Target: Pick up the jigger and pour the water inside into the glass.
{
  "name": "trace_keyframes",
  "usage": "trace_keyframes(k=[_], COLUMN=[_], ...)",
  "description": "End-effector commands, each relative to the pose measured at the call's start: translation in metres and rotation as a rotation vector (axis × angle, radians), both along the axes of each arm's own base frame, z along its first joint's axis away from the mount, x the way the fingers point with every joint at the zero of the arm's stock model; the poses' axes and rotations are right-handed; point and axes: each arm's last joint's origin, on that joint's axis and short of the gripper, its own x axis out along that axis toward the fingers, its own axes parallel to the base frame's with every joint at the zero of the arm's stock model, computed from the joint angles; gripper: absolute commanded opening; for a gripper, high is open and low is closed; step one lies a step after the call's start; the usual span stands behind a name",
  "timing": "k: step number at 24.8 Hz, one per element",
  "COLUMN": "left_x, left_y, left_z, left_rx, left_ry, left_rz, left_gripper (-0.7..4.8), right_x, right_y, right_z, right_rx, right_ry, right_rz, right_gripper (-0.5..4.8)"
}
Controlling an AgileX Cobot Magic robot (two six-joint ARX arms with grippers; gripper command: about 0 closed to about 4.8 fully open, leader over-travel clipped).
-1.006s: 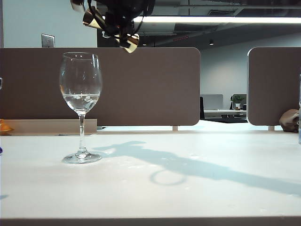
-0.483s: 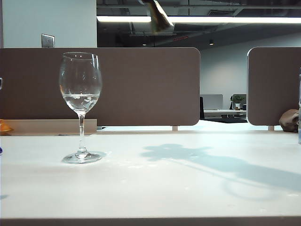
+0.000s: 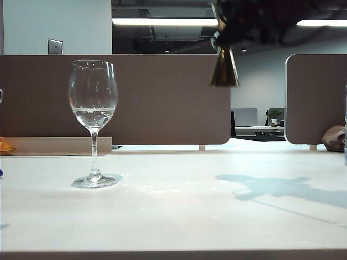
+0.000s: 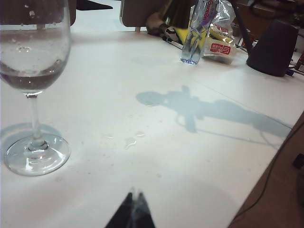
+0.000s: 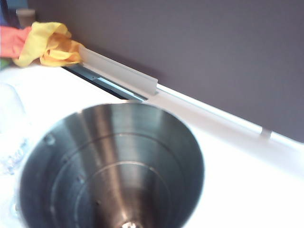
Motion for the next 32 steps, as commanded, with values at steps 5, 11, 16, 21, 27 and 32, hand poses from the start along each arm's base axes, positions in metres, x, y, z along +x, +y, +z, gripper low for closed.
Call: trace_keyframes(k=[5, 11, 16, 21, 27, 32], left_x=[0.0, 0.0, 0.0, 0.0, 0.0, 0.0], left_y=[0.0, 0.0, 0.0, 0.0, 0.0, 0.0], left_z=[0.0, 0.0, 0.0, 0.0, 0.0, 0.0], left_rx=[0.003, 0.003, 0.003, 0.003, 0.003, 0.003], left_ry=[0.0, 0.001, 0.0, 0.0, 0.0, 0.001], left_rz=[-0.003, -0.003, -0.003, -0.003, -0.003, -0.003], left_gripper=[-0.05, -0.05, -0.05, -0.05, -0.05, -0.05], right_x=[0.011, 0.02, 0.027, 0.033, 0.037, 0.038], right_y=[0.0, 0.004, 0.008, 0.011, 0.014, 0.015], right_z=[-0.048, -0.071, -0.088, -0.107, -0.126, -0.132], right_rx=[0.039, 0.035, 0.024, 0.019, 0.012, 0.006], right_ry=[0.068, 0.127, 0.161, 0.18, 0.208, 0.221], right_rz=[0.063, 0.077, 0.098, 0.114, 0.136, 0.136], right_gripper=[-0.01, -0.01, -0.01, -0.01, -0.01, 0.01])
